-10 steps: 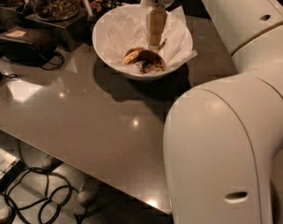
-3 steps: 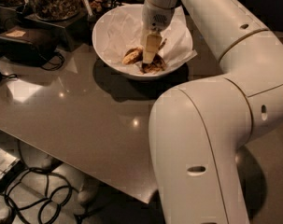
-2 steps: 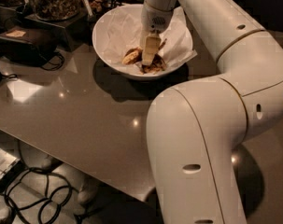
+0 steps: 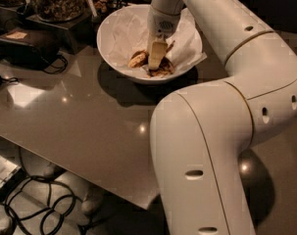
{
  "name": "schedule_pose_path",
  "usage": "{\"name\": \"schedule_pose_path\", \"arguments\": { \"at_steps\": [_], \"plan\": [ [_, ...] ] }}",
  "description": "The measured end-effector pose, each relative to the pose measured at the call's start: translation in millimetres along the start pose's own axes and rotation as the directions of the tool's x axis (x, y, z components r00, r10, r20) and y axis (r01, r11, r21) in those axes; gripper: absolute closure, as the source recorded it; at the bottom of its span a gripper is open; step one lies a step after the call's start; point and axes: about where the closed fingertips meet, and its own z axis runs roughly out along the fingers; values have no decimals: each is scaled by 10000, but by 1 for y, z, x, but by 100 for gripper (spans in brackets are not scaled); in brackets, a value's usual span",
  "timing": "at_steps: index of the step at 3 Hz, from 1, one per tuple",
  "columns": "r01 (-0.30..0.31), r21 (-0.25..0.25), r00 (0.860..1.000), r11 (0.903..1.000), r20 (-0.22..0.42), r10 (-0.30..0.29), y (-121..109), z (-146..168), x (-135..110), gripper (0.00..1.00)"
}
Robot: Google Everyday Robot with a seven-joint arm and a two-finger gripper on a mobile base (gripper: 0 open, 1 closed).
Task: Pick banana from white bowl
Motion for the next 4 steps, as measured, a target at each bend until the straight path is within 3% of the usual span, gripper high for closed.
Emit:
{"name": "schedule_pose_path", "arguments": {
  "at_steps": [1, 2, 3, 4],
  "plan": [
    [19, 5, 9999, 10000, -102, -19, 3, -2, 2, 86],
    [19, 5, 9999, 10000, -102, -19, 3, -2, 2, 100],
    [23, 479, 10000, 9989, 71, -27, -3, -9, -2, 100],
    [13, 1063, 9998, 9943, 198, -34, 7, -31, -6, 100]
  ]
}}
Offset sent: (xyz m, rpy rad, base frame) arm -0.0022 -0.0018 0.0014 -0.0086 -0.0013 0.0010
